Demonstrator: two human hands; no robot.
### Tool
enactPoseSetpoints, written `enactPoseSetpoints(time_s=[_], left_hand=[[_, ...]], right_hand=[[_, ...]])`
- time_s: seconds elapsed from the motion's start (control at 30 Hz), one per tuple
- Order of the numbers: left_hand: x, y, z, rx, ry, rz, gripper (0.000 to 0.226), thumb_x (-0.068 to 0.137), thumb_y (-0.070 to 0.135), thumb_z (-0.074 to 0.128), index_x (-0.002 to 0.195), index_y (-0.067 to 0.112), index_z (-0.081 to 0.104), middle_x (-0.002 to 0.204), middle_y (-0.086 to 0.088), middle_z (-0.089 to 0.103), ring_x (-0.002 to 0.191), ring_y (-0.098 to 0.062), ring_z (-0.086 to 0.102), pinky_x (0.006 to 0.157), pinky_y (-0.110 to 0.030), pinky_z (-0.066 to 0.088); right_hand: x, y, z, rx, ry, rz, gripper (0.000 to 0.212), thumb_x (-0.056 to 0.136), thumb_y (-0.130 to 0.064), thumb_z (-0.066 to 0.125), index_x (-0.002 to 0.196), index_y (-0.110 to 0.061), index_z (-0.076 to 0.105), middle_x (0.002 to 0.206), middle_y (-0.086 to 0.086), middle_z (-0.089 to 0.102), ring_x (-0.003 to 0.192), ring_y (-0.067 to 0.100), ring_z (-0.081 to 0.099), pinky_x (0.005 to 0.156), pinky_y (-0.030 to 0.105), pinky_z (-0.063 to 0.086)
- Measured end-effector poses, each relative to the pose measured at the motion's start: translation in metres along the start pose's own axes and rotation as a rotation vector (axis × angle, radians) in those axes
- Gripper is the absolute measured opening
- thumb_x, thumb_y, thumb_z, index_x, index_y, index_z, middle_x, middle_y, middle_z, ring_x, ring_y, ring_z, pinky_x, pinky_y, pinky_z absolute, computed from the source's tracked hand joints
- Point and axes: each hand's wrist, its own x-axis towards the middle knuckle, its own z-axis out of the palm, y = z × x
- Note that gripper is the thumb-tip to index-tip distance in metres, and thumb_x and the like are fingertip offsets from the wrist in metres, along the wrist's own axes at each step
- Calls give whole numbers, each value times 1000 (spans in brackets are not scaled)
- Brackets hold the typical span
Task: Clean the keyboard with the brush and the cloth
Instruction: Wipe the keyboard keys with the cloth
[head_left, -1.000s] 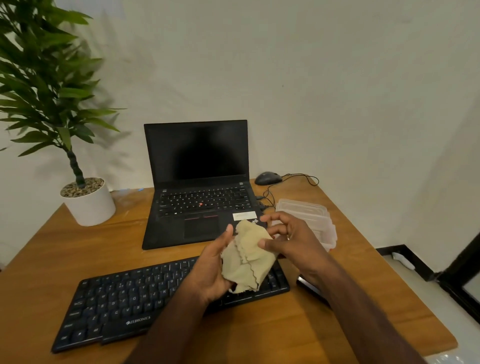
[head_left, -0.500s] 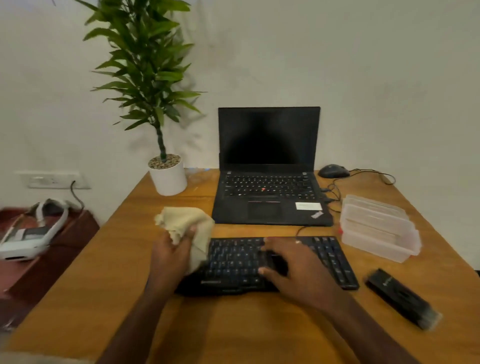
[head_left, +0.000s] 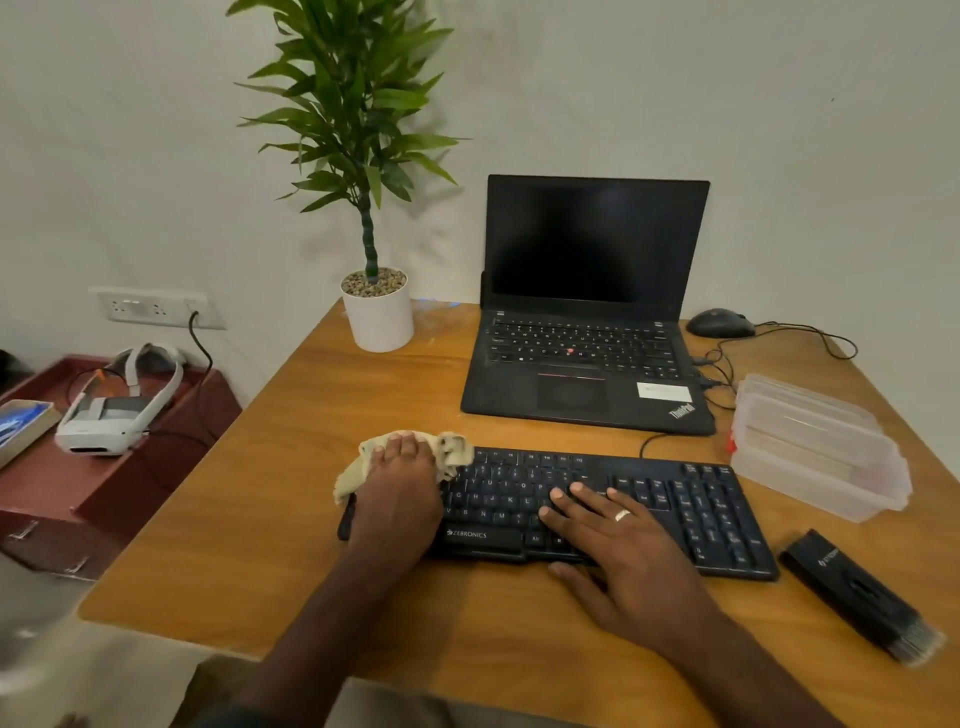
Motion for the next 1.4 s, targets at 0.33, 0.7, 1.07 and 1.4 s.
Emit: enactPoseSetpoints(time_s=[0.33,0.7,1.07,1.4], left_hand=[[4,46,2,45,-47,143,53,98,13,37,149,2,32,156,-17,35,147,-30,27,121,-38,21],[37,47,-19,-1236,-5,-216,25,99,27,56,113,11,71,98,-8,74,84,-22,67,72,-36,52],[9,81,9,-126,84,183,32,100,20,45,127,7,57,125,-13,63,109,-27,59,85,-35,49],[16,153,4,-232,-13,398,30,96,17,47,120,12,65,115,-7,68,105,-27,60,90,-37,46]], right_hand=[[3,-1,3,-13,-19,7,54,98,-59,41,145,-34,49,149,-9,50,143,14,41,116,42,30],[-1,5,-5,117,-16,10,57,94,-55,50,147,-34,47,155,-12,42,147,6,31,121,38,21],[-36,40,-13,31,110,63,49,95,-55,52,138,-32,58,144,-9,56,141,13,43,115,44,34],[-34,37,-17,39,19,100,50,97,-55,47,142,-35,52,146,-10,55,142,17,42,120,51,28]])
